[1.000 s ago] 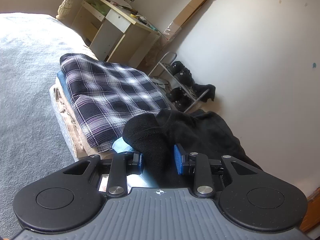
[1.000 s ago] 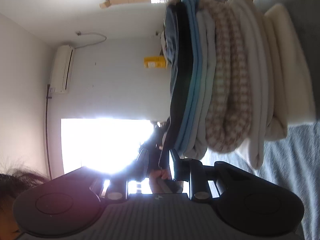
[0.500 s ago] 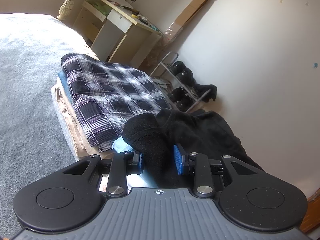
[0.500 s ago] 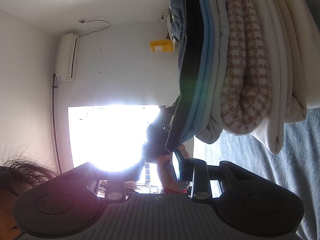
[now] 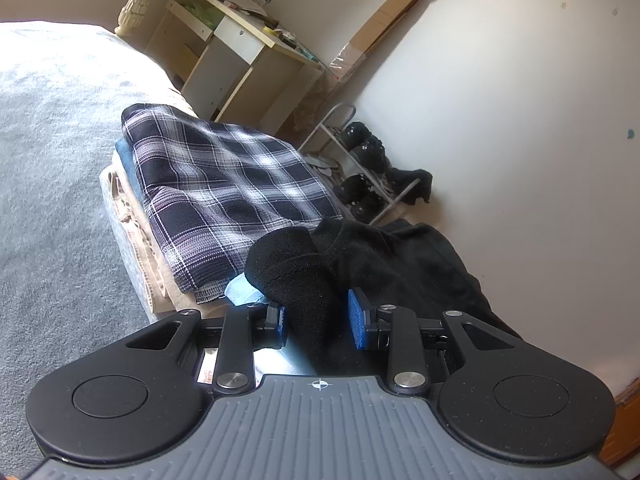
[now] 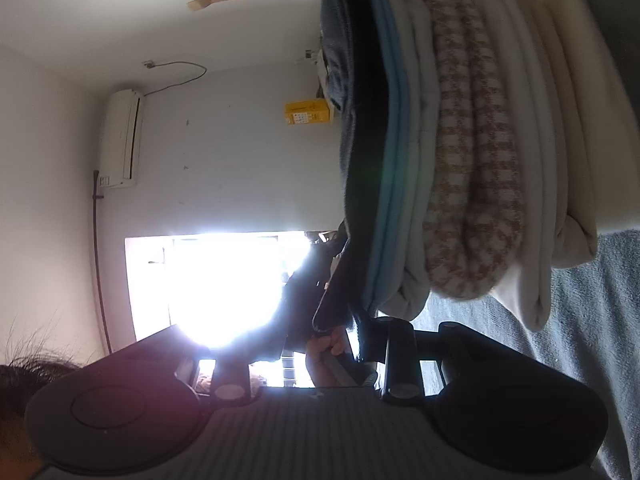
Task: Fold clothes
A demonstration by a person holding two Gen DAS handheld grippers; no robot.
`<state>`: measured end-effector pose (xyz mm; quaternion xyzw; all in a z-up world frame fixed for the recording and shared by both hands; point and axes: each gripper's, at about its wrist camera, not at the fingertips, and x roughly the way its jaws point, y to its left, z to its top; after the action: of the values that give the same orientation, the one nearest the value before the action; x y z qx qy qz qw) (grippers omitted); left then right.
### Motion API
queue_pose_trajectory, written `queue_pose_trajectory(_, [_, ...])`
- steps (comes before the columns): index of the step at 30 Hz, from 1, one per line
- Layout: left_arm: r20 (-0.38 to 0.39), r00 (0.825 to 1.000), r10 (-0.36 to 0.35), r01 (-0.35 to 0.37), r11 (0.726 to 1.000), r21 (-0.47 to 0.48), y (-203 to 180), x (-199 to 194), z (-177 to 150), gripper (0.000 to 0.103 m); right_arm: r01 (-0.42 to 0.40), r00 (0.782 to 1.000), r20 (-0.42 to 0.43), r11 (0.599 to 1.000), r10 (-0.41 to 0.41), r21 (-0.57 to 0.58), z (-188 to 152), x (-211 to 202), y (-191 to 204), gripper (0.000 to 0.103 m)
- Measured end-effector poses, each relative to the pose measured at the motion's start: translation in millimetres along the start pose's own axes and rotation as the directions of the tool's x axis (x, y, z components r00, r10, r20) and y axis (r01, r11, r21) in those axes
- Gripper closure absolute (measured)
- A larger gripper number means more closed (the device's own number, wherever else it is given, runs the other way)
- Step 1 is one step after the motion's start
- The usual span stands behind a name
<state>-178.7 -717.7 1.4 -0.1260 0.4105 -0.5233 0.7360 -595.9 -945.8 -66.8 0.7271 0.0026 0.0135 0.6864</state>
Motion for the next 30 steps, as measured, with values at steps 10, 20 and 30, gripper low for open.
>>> queue_pose_trajectory(10, [0.017,0.997,-0.081,0.082,0.995,-0.056,0.4,2.4,11.4,0.095,0.067,0.995,0.079,0.995,-0.061,-0.074,4.9,6.1,5.9,0.100])
queue_pose_trajectory(20, [0.031,0.985,-0.168,0.170,0.982,-0.089,9.8,15.5,19.5,0.096,0.053,0.987,0.158,0.965,-0.012,-0.258,-3.5,-8.6,31.5,0.101])
queue_pose_trajectory(30, [0.021,0.978,-0.209,0.210,0.970,-0.127,29.1,10.0,20.3,0.096,0.043,0.995,0.099,0.953,-0.013,-0.300,-20.9,3.9,28.4,0.101])
